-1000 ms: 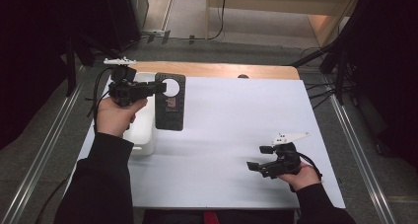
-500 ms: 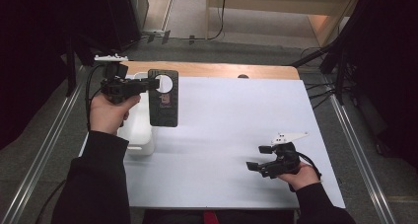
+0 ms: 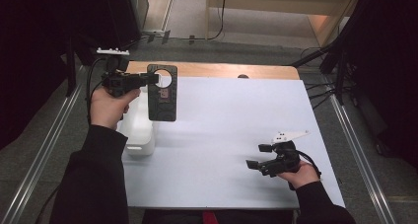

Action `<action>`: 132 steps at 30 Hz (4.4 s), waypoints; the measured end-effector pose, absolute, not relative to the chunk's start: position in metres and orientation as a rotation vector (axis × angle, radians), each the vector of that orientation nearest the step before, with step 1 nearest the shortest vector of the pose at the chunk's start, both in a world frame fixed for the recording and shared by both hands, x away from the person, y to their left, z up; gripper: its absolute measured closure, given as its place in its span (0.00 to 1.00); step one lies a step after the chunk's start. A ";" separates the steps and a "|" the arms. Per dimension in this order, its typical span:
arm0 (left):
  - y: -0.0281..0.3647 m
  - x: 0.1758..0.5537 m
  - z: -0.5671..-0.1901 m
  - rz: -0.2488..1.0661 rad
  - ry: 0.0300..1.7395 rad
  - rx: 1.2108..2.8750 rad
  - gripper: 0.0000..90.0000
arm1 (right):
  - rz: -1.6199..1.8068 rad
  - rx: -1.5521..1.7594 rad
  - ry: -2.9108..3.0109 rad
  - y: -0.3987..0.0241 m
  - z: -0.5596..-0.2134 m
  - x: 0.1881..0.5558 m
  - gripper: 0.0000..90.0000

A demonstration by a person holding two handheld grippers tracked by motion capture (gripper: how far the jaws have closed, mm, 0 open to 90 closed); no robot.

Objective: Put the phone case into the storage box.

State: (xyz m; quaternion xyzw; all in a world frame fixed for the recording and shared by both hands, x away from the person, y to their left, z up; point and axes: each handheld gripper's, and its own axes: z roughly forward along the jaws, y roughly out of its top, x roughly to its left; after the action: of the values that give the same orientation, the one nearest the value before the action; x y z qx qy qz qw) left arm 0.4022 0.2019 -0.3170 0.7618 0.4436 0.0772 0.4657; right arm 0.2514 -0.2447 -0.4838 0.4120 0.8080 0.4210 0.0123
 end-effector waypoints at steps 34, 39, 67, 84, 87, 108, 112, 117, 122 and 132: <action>0.234 0.448 -0.299 0.304 1.121 1.836 0.80 | 1.332 1.279 2.527 -0.241 -0.484 0.252 0.13; 0.239 0.454 -0.299 0.308 1.134 1.831 0.80 | 1.334 1.274 2.532 -0.240 -0.484 0.251 0.13; 0.245 0.488 -0.310 0.379 1.134 1.821 0.80 | 1.349 1.324 2.481 -0.244 -0.485 0.242 0.13; 0.252 0.499 -0.320 0.411 1.128 1.806 0.80 | 1.345 1.324 2.484 -0.244 -0.486 0.239 0.13; 0.253 0.502 -0.324 0.412 1.133 1.793 0.80 | 1.346 1.319 2.488 -0.242 -0.486 0.238 0.13; 0.259 0.522 -0.343 0.447 1.166 1.777 0.80 | 1.353 1.312 2.499 -0.239 -0.487 0.242 0.13; 0.259 0.523 -0.346 0.448 1.169 1.779 0.80 | 1.359 1.309 2.501 -0.238 -0.486 0.243 0.13; 0.257 0.525 -0.351 0.457 1.178 1.782 0.80 | 1.361 1.302 2.505 -0.237 -0.486 0.245 0.13; 0.257 0.526 -0.358 0.441 1.183 1.780 0.80 | 1.367 1.299 2.508 -0.236 -0.486 0.247 0.13; 0.256 0.529 -0.365 0.423 1.173 1.792 0.80 | 1.371 1.293 2.520 -0.233 -0.486 0.250 0.13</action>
State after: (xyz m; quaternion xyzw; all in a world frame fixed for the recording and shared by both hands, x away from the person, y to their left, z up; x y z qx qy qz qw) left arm 0.5285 0.2559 -0.3654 0.7283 0.4767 0.1718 0.4613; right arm 0.2504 -0.2330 -0.4860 0.4110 0.8008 0.4357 -0.0027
